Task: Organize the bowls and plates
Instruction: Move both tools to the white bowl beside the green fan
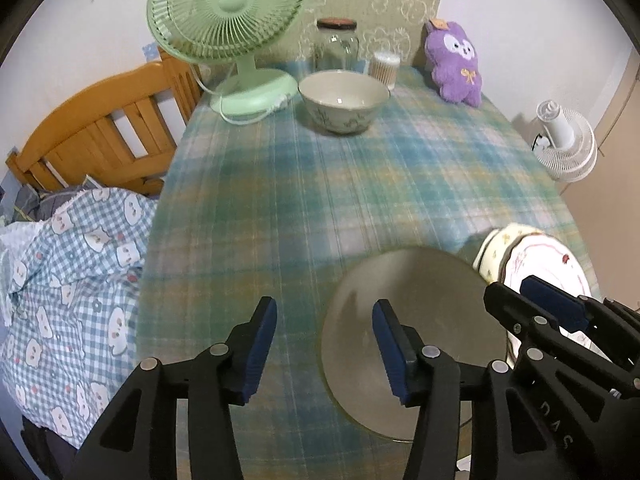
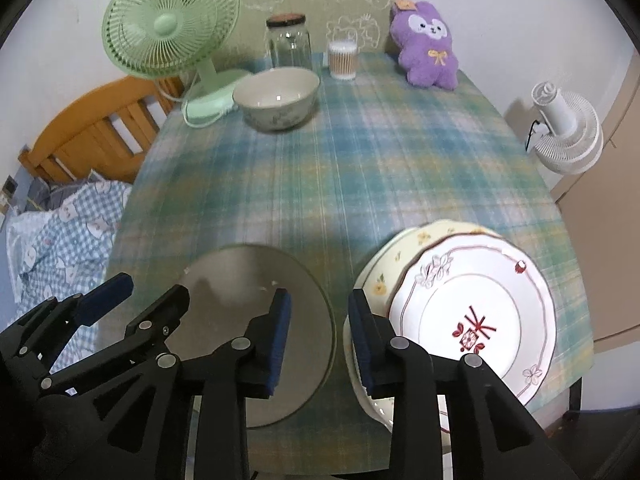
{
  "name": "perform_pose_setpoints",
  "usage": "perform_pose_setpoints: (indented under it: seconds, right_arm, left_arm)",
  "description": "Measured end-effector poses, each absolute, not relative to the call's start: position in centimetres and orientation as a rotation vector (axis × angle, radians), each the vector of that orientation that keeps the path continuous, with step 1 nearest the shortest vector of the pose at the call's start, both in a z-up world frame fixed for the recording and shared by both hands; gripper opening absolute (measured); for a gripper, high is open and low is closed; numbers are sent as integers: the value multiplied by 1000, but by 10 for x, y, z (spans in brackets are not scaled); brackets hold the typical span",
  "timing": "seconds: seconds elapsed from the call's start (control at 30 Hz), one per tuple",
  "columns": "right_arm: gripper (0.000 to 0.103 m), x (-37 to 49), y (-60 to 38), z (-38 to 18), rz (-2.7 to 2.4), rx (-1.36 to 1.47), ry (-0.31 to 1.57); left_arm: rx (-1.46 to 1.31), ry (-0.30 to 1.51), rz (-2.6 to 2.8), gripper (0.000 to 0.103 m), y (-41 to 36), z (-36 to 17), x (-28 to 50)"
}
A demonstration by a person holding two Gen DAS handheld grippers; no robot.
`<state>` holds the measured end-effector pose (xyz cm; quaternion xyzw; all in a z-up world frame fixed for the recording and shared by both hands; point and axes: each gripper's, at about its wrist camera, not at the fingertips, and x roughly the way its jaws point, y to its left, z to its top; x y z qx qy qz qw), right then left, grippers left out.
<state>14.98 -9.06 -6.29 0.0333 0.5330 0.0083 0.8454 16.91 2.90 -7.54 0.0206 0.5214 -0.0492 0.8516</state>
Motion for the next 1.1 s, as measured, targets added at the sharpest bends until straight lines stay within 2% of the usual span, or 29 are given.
perform_pose_setpoints:
  seconds: [0.17,0.33,0.43,0.77,0.9,1.1]
  right_arm:
    - [34,158,-90,-42,13,67,1089]
    - [49,175,-94,-23,11,74,1057]
    - [55,187,-95,-13,13,70,1032]
    - [64,245,-100,2,40,44,961]
    - [74,273,-104,5,56,37,931]
    - [81,313,-110,1,85,25,917]
  left_arm:
    - [49,1050,-104,58,31,-54,177]
    - [37,998,-81,60,36,-37,188]
    - [34,976,-59,66,39,-30,200]
    - [73,948,-7,81,37,-20,246]
    - [61,943,3,83,31,-18,268]
    - [36,939,30,89,19,-18,301]
